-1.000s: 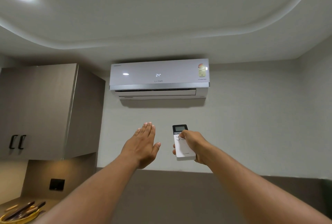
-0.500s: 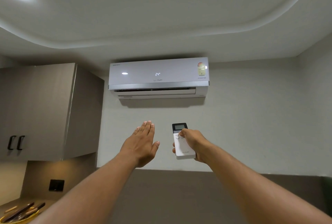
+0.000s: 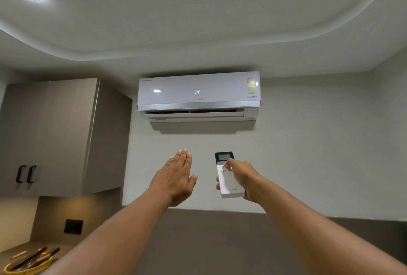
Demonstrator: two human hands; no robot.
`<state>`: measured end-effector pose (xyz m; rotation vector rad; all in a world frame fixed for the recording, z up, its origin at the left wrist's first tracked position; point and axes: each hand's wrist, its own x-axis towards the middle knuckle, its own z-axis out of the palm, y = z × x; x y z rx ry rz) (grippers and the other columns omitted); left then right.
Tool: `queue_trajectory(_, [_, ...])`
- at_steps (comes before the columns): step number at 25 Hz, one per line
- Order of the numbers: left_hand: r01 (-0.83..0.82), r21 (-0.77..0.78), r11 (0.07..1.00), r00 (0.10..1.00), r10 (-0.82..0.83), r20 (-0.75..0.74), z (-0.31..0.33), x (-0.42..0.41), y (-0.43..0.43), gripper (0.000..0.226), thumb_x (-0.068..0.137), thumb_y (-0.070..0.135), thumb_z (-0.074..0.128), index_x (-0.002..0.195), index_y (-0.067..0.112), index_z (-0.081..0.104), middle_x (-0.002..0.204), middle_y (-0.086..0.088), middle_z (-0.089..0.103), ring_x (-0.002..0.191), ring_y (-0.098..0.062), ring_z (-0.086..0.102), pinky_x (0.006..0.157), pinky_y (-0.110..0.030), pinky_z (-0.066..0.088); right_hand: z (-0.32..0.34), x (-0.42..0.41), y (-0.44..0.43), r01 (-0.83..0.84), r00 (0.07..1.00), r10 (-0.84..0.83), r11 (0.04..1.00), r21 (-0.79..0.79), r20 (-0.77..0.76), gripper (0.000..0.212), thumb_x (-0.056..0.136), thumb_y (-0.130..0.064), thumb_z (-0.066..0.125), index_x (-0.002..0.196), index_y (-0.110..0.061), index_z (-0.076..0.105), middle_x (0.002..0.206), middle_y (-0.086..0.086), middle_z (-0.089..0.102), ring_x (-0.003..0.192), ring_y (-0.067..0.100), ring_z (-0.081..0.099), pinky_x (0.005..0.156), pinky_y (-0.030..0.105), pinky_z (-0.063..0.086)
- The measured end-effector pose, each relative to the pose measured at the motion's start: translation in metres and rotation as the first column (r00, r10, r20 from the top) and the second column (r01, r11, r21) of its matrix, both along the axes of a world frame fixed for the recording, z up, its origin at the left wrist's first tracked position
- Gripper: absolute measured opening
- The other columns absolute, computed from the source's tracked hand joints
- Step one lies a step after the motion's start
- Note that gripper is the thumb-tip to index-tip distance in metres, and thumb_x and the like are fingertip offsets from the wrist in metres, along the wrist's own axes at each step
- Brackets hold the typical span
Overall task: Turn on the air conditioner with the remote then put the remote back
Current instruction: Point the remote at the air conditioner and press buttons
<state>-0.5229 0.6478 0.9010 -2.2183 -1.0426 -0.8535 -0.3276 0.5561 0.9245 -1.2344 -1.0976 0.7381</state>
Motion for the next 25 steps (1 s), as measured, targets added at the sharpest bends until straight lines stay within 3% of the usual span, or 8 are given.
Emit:
queue_trajectory(4, [0.005, 0.001, 1.0, 1.0, -0.005, 0.004, 0.0006, 0.0002, -0.0004, 0.07, 0.099, 0.049, 0.017, 0.153, 0.011, -0.006, 0.162, -0.007, -0.01, 0.148, -0.019, -0.009, 0.117, -0.034, -0.003, 0.0012, -0.0023, 0.0002, -0.005, 1.0, 0.005, 1.0, 0.001, -0.011, 0.02, 0.087, -0.014, 0.046, 0.1, -0.005, 0.058, 0.071, 0.017, 0.074, 0.057, 0.035, 0.074, 0.06, 0.037, 0.061])
queue_trajectory(10, [0.005, 0.009, 1.0, 1.0, -0.005, 0.01, 0.0012, -0.0026, -0.0006, 0.071, 0.098, 0.05, 0.016, 0.153, 0.01, -0.007, 0.162, -0.008, -0.01, 0.148, -0.019, -0.009, 0.117, -0.034, -0.003, 0.0, -0.0031, -0.0013, -0.007, 1.0, 0.007, 1.0, 0.009, -0.017, 0.021, 0.087, -0.014, 0.046, 0.101, -0.004, 0.057, 0.065, 0.016, 0.074, 0.055, 0.035, 0.074, 0.054, 0.036, 0.061])
queue_trajectory(13, [0.006, 0.018, 1.0, 1.0, -0.006, 0.019, 0.0015, -0.0029, -0.0012, 0.071, 0.098, 0.051, 0.016, 0.153, 0.011, -0.006, 0.162, -0.008, -0.009, 0.148, -0.019, -0.008, 0.115, -0.033, -0.003, -0.0013, -0.0033, -0.0027, -0.014, 1.0, 0.014, 1.0, 0.011, -0.008, 0.02, 0.085, -0.013, 0.045, 0.098, -0.004, 0.058, 0.061, 0.015, 0.074, 0.056, 0.036, 0.073, 0.059, 0.038, 0.061])
queue_trajectory(25, [-0.001, 0.026, 1.0, 1.0, 0.001, -0.001, 0.0074, -0.0002, -0.0048, 0.071, 0.098, 0.052, 0.015, 0.152, 0.012, -0.008, 0.162, -0.007, -0.012, 0.148, -0.02, -0.01, 0.114, -0.033, -0.004, 0.0034, -0.009, -0.007, -0.001, 1.0, 0.001, 1.0, 0.019, 0.02, 0.018, 0.088, -0.016, 0.046, 0.099, -0.006, 0.057, 0.07, 0.016, 0.075, 0.056, 0.033, 0.074, 0.06, 0.036, 0.06])
